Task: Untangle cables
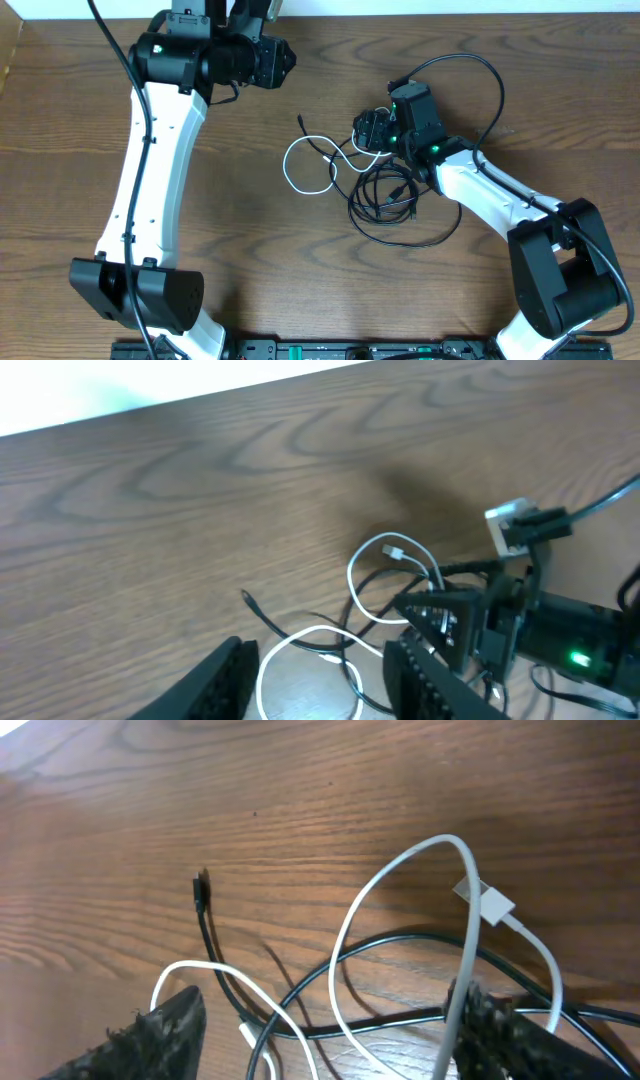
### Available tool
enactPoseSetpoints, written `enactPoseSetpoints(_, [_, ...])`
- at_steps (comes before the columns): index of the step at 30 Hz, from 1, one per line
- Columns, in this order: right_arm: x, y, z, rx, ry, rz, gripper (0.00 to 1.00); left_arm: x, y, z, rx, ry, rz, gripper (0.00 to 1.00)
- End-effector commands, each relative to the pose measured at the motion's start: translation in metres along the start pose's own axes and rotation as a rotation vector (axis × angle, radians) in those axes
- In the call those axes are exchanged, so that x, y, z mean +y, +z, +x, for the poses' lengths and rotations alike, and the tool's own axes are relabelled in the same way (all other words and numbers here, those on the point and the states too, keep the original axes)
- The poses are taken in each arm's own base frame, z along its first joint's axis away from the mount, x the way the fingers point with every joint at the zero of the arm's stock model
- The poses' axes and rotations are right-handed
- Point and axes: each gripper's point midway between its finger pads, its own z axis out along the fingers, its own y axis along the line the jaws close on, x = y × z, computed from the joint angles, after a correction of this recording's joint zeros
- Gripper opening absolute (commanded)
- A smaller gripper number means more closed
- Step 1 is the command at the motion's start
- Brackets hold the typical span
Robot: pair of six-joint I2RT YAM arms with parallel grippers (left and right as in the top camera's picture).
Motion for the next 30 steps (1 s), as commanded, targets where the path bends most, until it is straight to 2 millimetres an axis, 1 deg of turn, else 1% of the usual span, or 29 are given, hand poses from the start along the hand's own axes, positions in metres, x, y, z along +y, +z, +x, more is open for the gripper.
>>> enactPoseSetpoints(1, [0.004, 0.002, -0.002, 0.0, 0.008, -0.008, 0.71, -0.014, -0.009, -0.001, -0.016, 0.041, 0.055, 0.61])
enactPoseSetpoints(2, [0.004, 0.002, -0.002, 0.002, 0.008, -0.006, 0.67, -0.014, -0.009, -0.001, -0.013, 0.04, 0.055, 0.67])
enactPoseSetpoints(4, [0.004, 0.002, 0.0, 0.007, 0.009, -0.005, 0.54, -0.014, -0.009, 0.0, -0.009, 0.038, 0.055, 0.7])
enactPoseSetpoints(5, [0.004, 0.002, 0.0, 0.01, 0.009, -0.009, 0.42, -0.014, -0.009, 0.001, -0.006, 0.039, 0.056, 0.71])
enactPoseSetpoints(6, [0.005, 0.002, 0.0, 0.012, 0.013, -0.014, 0.22, -0.014, -0.009, 0.002, -0.003, 0.038, 0.056, 0.78])
enactPoseSetpoints(7, [0.006, 0.002, 0.001, 0.014, 0.017, -0.017, 0.13, -0.014, -0.009, 0.002, -0.002, 0.038, 0.056, 0.81])
enactPoseSetpoints(8, [0.006, 0.002, 0.001, 0.017, 0.02, -0.02, 0.01, -0.014, -0.009, 0.003, 0.0, 0.037, 0.056, 0.85])
enactPoseSetpoints(10, [0.007, 0.002, 0.001, 0.019, 0.028, -0.022, 0.01, -0.014, -0.009, 0.003, 0.002, 0.036, 0.056, 0.88])
enactPoseSetpoints(16, [0.017, 0.0, 0.002, 0.042, 0.025, -0.074, 0.01, -0.014, -0.008, 0.008, 0.02, 0.028, 0.058, 0.89])
enactPoseSetpoints(19, [0.028, -0.004, -0.003, 0.052, 0.004, -0.115, 0.01, -0.014, -0.007, 0.011, 0.031, 0.026, 0.059, 0.89])
enactPoseSetpoints(21, [0.034, -0.01, -0.012, 0.055, -0.024, -0.121, 0.01, -0.014, -0.007, 0.012, 0.036, 0.023, 0.059, 0.89])
enactPoseSetpoints(25, [0.043, -0.033, -0.034, 0.066, -0.118, -0.096, 0.01, -0.013, -0.005, 0.015, 0.044, 0.02, 0.06, 0.89])
enactPoseSetpoints(28, [0.048, -0.056, -0.056, 0.06, -0.176, -0.062, 0.01, -0.012, -0.002, 0.02, 0.058, 0.013, 0.061, 0.89])
enactPoseSetpoints(30, [0.049, -0.074, -0.074, 0.044, -0.211, -0.026, 0.01, -0.011, 0.001, 0.025, 0.072, 0.007, 0.063, 0.89])
